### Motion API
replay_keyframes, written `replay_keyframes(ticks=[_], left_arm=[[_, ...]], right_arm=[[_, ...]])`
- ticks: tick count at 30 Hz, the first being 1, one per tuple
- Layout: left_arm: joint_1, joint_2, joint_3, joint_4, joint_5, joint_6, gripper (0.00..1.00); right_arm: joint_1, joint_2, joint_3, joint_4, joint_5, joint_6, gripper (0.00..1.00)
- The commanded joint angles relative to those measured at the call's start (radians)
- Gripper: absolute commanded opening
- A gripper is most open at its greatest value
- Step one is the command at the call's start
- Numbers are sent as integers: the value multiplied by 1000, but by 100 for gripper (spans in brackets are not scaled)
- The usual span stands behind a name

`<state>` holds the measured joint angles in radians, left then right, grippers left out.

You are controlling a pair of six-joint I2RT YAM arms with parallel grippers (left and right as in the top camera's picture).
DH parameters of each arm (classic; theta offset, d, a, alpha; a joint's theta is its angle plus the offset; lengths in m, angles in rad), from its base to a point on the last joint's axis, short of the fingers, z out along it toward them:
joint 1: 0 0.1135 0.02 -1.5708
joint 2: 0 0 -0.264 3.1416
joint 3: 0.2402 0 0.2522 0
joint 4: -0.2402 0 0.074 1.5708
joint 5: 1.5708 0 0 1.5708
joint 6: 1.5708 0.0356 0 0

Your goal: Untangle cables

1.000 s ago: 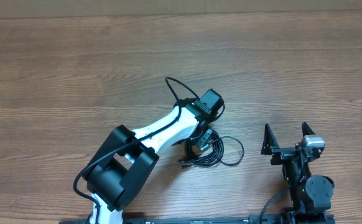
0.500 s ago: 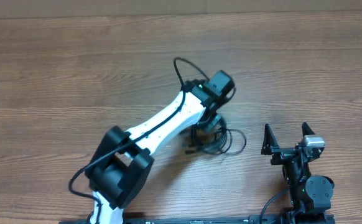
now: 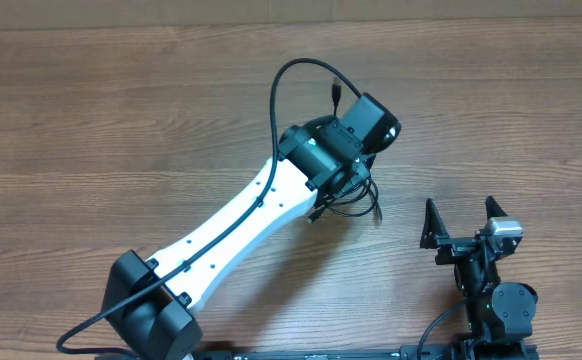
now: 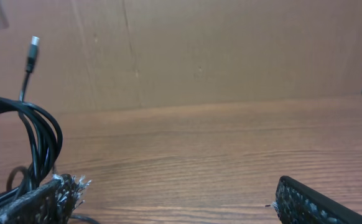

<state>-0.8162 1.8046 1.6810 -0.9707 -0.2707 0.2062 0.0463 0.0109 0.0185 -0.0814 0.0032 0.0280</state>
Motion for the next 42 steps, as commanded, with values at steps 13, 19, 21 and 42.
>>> replay_keyframes(ticks=[13, 19, 21, 42], left_arm=[[-16, -66, 80, 1, 24, -153, 4], [-16, -67, 143, 15, 113, -166, 4], [-16, -67, 171, 6, 172, -171, 4], [-16, -194, 220, -39, 136, -214, 4]], right_arm=[[-3, 2, 234, -227, -238, 264, 100], [-3, 157, 492, -464, -321, 221, 100], [-3, 283, 602, -547, -365, 200, 100], [-3, 776, 806, -721, -412, 211, 100]])
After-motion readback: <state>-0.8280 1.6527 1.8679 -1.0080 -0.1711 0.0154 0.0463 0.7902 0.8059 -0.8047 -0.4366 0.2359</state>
